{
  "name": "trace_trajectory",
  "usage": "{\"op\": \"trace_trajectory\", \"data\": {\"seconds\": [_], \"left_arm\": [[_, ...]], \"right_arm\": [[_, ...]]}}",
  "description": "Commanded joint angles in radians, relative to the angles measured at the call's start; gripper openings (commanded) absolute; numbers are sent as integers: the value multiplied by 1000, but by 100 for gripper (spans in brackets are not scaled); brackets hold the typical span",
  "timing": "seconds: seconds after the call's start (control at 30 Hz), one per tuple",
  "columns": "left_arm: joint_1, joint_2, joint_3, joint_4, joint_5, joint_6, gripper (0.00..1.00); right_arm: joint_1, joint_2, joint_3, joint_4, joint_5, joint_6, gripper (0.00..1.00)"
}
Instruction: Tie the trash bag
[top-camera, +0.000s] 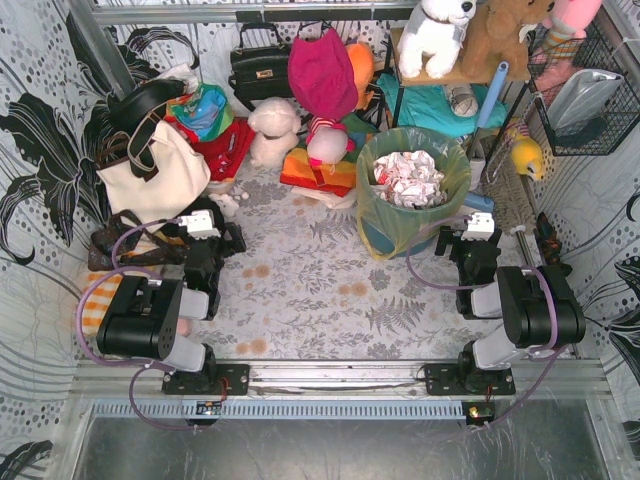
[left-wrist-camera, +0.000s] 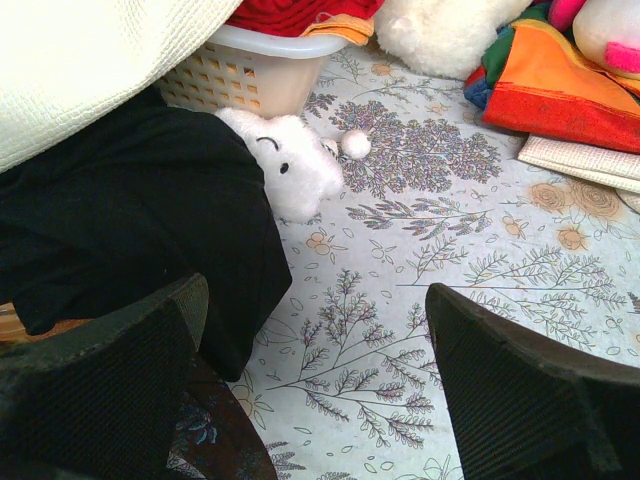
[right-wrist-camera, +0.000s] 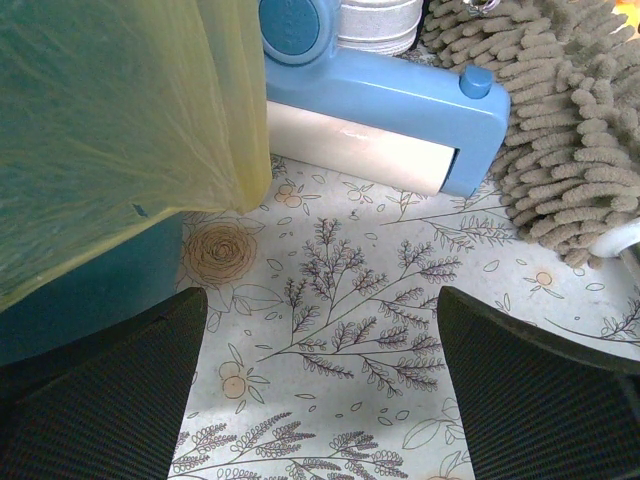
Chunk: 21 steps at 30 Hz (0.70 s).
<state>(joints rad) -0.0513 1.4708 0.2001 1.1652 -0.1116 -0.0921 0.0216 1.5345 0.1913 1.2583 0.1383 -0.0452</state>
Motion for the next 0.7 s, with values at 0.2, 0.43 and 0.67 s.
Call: {"op": "trace_trajectory", "data": {"seconds": [0.2, 0.43, 0.67], "left_arm": [[-1, -14, 20, 22, -36, -4, 98], [-1, -17, 29, 2, -43, -6, 98], [-3, -50, 37, -33, -64, -6, 98]], "right_arm": [[-6, -39, -14, 38, -25, -2, 97], [-6, -48, -27, 55, -31, -3, 97], [-6, -81, -65, 98, -16, 1, 97]]}}
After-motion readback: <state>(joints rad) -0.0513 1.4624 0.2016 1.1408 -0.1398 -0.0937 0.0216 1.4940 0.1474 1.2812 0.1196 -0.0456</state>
